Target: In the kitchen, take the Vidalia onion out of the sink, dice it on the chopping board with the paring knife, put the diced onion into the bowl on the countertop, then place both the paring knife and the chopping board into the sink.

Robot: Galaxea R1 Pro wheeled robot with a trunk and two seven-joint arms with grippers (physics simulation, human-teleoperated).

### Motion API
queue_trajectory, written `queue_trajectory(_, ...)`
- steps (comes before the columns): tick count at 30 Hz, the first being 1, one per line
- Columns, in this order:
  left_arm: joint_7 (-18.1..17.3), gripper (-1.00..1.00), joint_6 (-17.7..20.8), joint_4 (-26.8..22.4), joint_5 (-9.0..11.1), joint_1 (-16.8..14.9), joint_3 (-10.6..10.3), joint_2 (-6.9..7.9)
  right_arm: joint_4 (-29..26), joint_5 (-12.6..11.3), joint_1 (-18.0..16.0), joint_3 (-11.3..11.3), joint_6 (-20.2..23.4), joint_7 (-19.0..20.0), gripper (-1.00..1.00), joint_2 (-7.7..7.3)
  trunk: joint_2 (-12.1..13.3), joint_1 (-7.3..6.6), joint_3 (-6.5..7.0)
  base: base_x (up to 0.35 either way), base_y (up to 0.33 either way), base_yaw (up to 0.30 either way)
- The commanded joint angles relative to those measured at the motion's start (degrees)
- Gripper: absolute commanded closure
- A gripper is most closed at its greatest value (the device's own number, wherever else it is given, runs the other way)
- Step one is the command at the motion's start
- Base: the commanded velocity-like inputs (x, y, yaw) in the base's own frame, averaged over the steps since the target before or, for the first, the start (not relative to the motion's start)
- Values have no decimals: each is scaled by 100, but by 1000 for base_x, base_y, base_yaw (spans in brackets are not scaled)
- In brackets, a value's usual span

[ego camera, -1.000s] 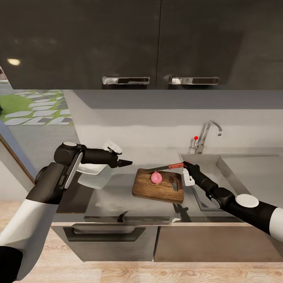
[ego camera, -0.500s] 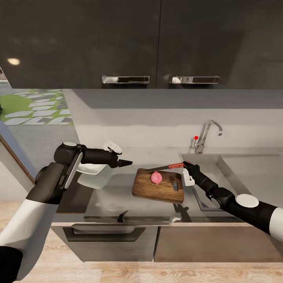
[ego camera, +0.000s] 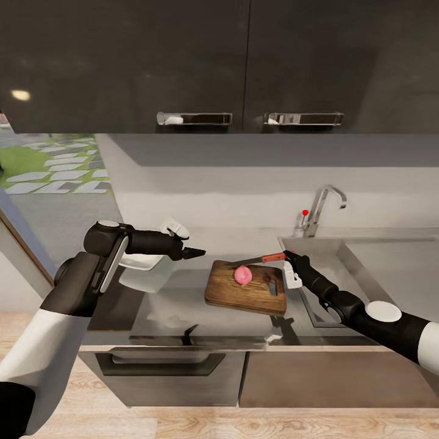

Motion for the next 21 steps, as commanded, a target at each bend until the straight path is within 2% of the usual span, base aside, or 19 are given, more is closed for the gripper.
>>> queue_trajectory(1,-35,-100,34,-5,-30,-7,-3,2,-7,50,-14,33,57,-26,100,-4,-11,3,-11,0,0,0)
queue_trajectory(7,-35,-100,34,-5,-31,-7,-3,2,-7,50,-14,36,57,-21,100,-4,-11,3,-11,0,0,0)
queue_trajectory(21,-35,-100,34,-5,-31,-7,-3,2,-7,50,-14,38,57,-19,100,-4,-573,310,-262,0,0,0)
